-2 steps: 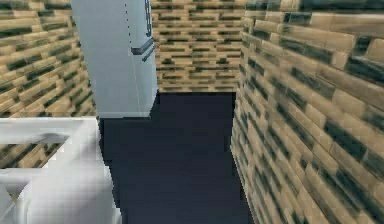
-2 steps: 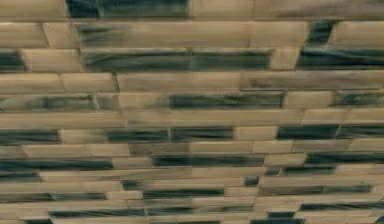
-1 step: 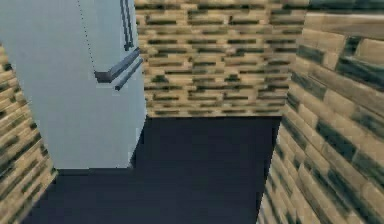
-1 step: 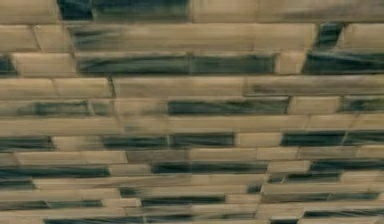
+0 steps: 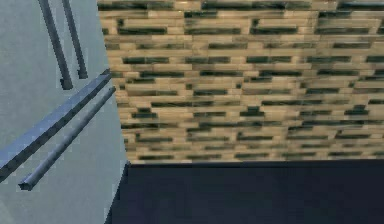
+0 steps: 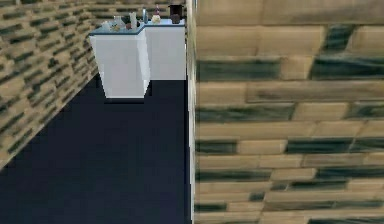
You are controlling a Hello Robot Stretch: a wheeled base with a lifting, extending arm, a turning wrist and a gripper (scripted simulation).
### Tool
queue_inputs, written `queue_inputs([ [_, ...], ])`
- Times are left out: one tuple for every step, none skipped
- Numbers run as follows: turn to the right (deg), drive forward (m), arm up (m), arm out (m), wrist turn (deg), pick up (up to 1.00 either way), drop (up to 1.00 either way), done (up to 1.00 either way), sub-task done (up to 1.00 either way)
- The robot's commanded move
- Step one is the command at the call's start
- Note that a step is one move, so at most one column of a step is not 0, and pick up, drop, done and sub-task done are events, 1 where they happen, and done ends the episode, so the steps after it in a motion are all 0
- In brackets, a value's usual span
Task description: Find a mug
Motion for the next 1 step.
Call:
queue_inputs([
  [-6.0, 0.0, 0.0, 0.0, 0.0, 0.0, 0.0, 0.0, 0.0],
])
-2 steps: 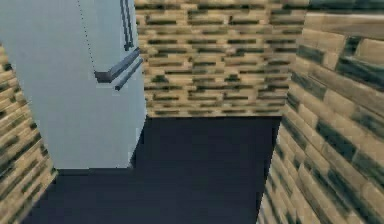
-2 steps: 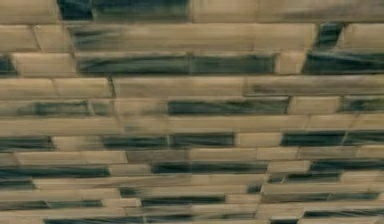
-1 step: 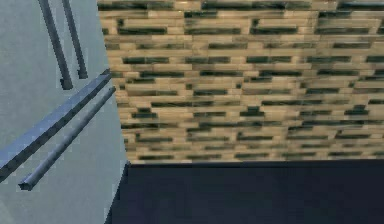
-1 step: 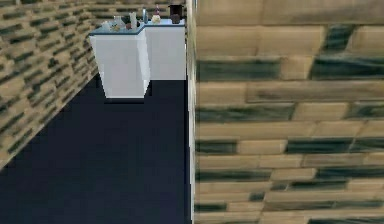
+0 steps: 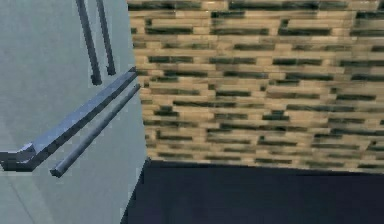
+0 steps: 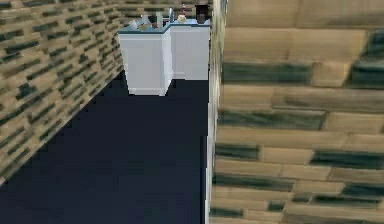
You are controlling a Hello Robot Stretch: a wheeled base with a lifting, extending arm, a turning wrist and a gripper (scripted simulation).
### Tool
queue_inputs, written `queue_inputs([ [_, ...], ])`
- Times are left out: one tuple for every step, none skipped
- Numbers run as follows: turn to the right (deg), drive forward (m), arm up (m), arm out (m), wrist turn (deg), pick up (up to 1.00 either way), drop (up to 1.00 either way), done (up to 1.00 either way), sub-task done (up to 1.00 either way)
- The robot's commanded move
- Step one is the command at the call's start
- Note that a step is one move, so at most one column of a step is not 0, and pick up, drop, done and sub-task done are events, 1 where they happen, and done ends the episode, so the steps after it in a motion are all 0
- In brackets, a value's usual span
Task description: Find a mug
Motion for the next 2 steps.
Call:
queue_inputs([
  [0.0, 0.05, 0.0, 0.0, 0.0, 0.0, 0.0, 0.0, 0.0],
  [45.0, 0.0, 0.0, 0.0, 0.0, 0.0, 0.0, 0.0, 0.0],
])
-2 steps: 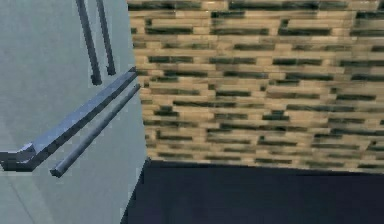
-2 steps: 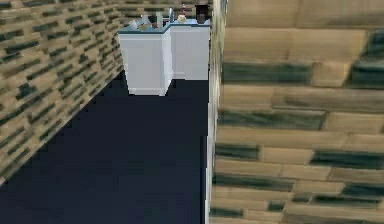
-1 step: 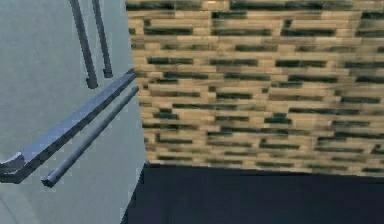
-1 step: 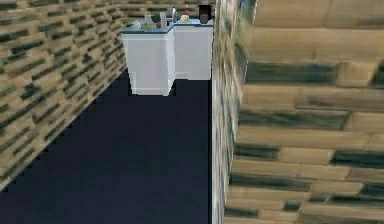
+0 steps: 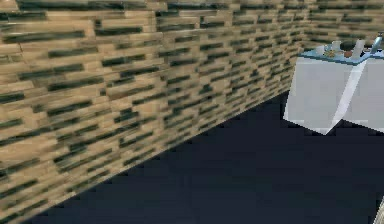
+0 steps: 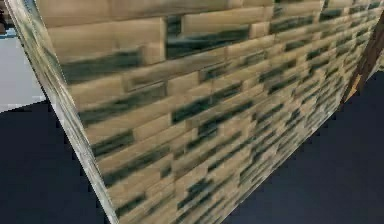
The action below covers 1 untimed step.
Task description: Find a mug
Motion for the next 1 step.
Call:
queue_inputs([
  [0.0, 0.35, 0.0, 0.0, 0.0, 0.0, 0.0, 0.0, 0.0],
])
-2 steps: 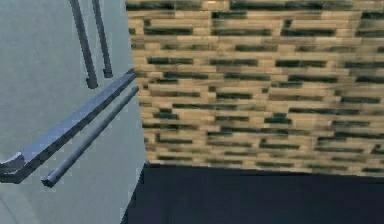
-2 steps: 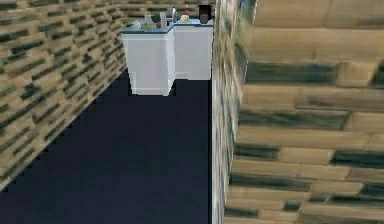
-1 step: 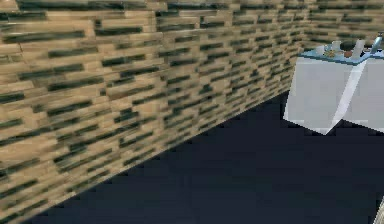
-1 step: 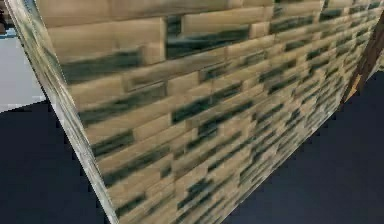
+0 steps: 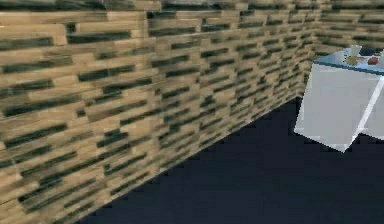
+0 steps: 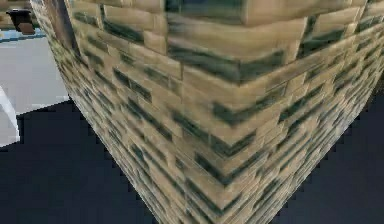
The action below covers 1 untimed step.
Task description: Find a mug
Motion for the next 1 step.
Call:
queue_inputs([
  [45.0, 0.0, 0.0, 0.0, 0.0, 0.0, 0.0, 0.0, 0.0],
])
